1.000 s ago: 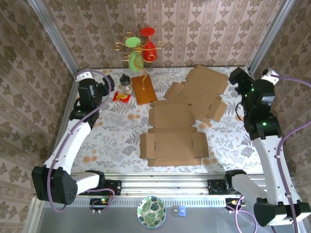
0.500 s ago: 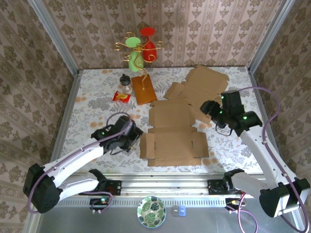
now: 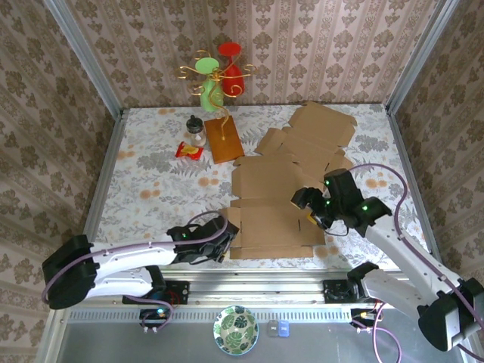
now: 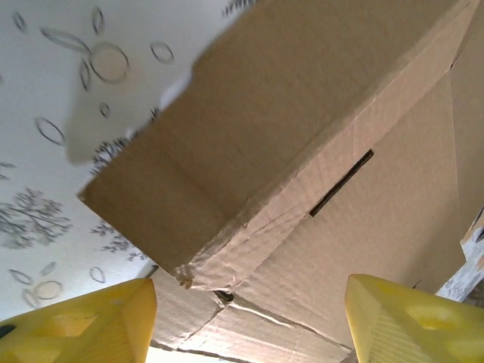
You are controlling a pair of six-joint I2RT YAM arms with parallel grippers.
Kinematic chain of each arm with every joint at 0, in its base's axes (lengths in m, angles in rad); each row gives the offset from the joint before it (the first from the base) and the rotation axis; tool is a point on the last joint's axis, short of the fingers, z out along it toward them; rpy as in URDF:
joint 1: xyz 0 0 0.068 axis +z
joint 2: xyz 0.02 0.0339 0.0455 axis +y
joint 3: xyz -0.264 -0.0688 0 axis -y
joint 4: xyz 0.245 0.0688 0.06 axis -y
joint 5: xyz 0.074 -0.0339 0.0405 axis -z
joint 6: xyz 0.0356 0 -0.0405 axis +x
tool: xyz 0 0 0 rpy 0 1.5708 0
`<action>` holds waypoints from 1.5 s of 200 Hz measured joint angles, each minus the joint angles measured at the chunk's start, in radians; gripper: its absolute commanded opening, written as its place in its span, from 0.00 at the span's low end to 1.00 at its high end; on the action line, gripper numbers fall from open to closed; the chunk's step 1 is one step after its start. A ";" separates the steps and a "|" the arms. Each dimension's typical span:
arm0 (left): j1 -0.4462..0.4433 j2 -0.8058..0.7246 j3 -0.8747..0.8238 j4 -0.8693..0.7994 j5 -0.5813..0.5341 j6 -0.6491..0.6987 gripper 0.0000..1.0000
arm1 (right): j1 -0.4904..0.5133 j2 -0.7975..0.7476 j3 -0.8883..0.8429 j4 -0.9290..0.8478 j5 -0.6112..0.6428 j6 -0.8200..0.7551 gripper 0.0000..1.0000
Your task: Fold the paper box
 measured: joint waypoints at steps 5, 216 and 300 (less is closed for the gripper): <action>-0.010 0.011 -0.003 0.015 -0.009 -0.005 0.65 | 0.000 -0.006 -0.001 0.000 -0.003 0.003 0.75; -0.083 0.095 -0.020 0.158 -0.286 -0.060 0.00 | 0.000 -0.113 -0.031 0.003 -0.101 0.135 0.72; -0.082 0.063 0.116 0.179 -0.397 -0.060 0.00 | 0.111 -0.359 -0.126 -0.011 0.018 0.591 0.76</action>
